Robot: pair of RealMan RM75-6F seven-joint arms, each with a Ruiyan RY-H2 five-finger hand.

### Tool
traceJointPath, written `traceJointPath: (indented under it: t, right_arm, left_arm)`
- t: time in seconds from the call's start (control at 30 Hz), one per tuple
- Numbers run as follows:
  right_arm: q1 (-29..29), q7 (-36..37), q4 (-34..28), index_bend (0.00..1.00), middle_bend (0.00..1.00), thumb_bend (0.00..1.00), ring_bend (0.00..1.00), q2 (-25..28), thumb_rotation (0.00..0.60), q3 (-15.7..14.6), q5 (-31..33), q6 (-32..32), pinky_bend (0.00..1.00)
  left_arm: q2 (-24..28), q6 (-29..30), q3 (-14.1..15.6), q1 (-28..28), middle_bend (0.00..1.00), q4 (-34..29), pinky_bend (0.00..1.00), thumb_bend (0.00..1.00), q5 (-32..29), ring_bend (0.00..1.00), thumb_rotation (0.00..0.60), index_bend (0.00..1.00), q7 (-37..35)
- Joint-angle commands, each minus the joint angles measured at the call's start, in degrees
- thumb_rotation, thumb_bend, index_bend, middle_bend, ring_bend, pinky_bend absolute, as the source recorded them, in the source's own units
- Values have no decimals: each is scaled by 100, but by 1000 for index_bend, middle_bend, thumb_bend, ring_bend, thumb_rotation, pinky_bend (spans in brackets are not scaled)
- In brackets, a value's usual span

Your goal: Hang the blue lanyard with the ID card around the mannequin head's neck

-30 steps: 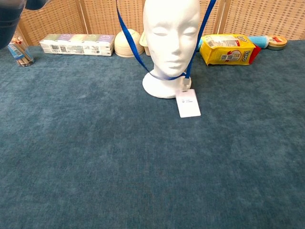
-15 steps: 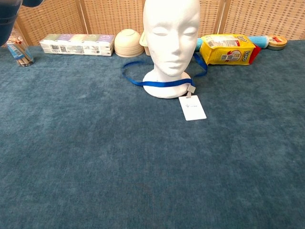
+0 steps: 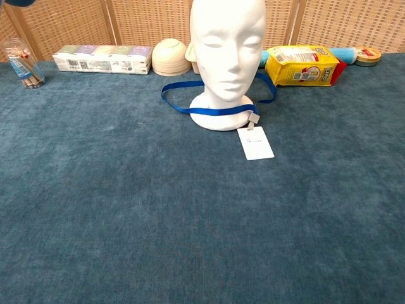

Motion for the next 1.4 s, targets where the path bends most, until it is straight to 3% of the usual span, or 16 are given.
traceJointPath:
  t: [0.03, 0.2, 0.43, 0.67, 1.0, 1.4]
  right_arm:
    - [-138, 156, -194, 527, 895, 486, 1000, 91, 0, 42, -162, 214, 1000]
    - [-467, 457, -689, 526, 873, 487, 994, 266, 0, 84, -470, 671, 1000]
    - [-1042, 839, -1529, 514, 819, 499, 959, 613, 0, 22, -979, 1184, 959]
    - [-1874, 1291, -2384, 508, 795, 508, 933, 872, 0, -291, -1924, 1988, 947]
    - [-2839, 1571, -3102, 508, 772, 513, 896, 1077, 0, -811, -3021, 2797, 922]
    - [-3619, 1430, -3342, 508, 735, 513, 841, 1176, 0, -1321, -3832, 3164, 882]
  left_arm:
    - [233, 146, 34, 223, 1000, -367, 1000, 242, 11, 1000, 455, 675, -103]
    - [677, 325, 233, 640, 979, -1006, 995, 229, 159, 984, 454, 633, -258]
    - [1296, 481, 696, 1312, 781, -1822, 849, 187, 455, 773, 450, 535, -555]
    - [1888, 638, 1352, 2156, 654, -2375, 727, 158, 1173, 640, 452, 466, -1201]
    - [2318, 1203, 2087, 3335, 622, -2456, 672, 151, 2461, 600, 453, 446, -2385]
    - [2372, 2434, 2732, 4807, 619, -1803, 661, 150, 3969, 596, 452, 446, -3716]
